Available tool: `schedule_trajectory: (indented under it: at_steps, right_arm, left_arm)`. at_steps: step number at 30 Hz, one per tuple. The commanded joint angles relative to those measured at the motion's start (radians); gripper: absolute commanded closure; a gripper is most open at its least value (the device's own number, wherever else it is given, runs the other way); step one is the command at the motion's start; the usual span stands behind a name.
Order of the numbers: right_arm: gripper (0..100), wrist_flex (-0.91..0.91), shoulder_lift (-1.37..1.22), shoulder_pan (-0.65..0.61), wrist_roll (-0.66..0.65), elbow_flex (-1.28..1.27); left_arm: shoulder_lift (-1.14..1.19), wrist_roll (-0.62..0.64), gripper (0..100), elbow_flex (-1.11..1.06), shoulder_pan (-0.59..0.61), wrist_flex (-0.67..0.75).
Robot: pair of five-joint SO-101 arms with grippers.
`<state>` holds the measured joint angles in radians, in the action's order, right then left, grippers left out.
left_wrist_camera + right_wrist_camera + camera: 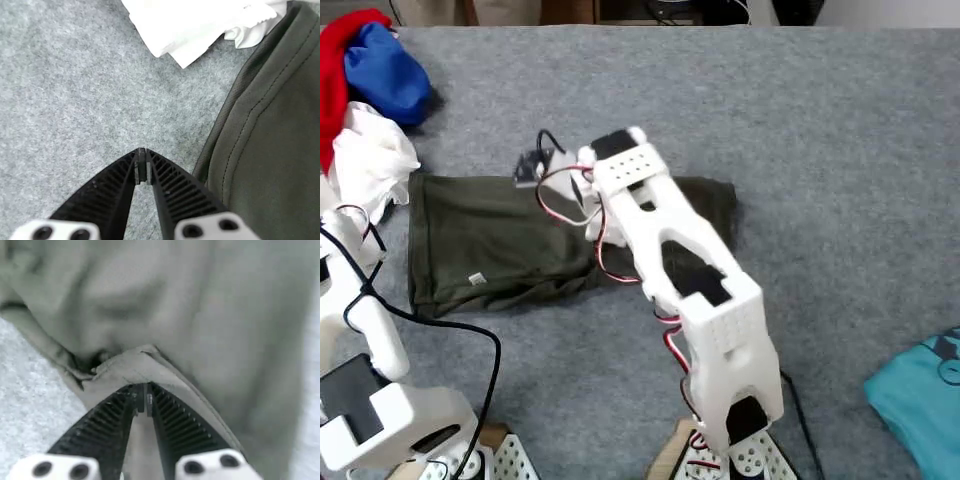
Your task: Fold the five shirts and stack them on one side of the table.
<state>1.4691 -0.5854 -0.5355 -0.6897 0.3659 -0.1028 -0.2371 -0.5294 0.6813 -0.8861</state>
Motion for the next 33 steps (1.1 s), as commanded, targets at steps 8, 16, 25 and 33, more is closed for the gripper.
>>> schedule_trajectory:
  at_steps: [8,16,25,33]
  right_arm:
    - [96.6,0.204,0.243,0.163,0.012,0.166]
    - [96.6,0.307,0.358,0.246,0.012,0.156]
    - [96.6,0.313,0.45,0.24,0.061,0.077]
    - [96.6,0.305,0.576,0.239,0.061,-0.076]
  left_arm:
    - [-0.004,-0.029,92,0.157,-0.002,-0.149]
    - [0.033,-0.031,82,0.276,-0.098,-0.27]
    - [0.424,-0.094,82,0.603,-0.106,-0.488]
    - [0.785,-0.098,82,1.01,-0.13,-0.657]
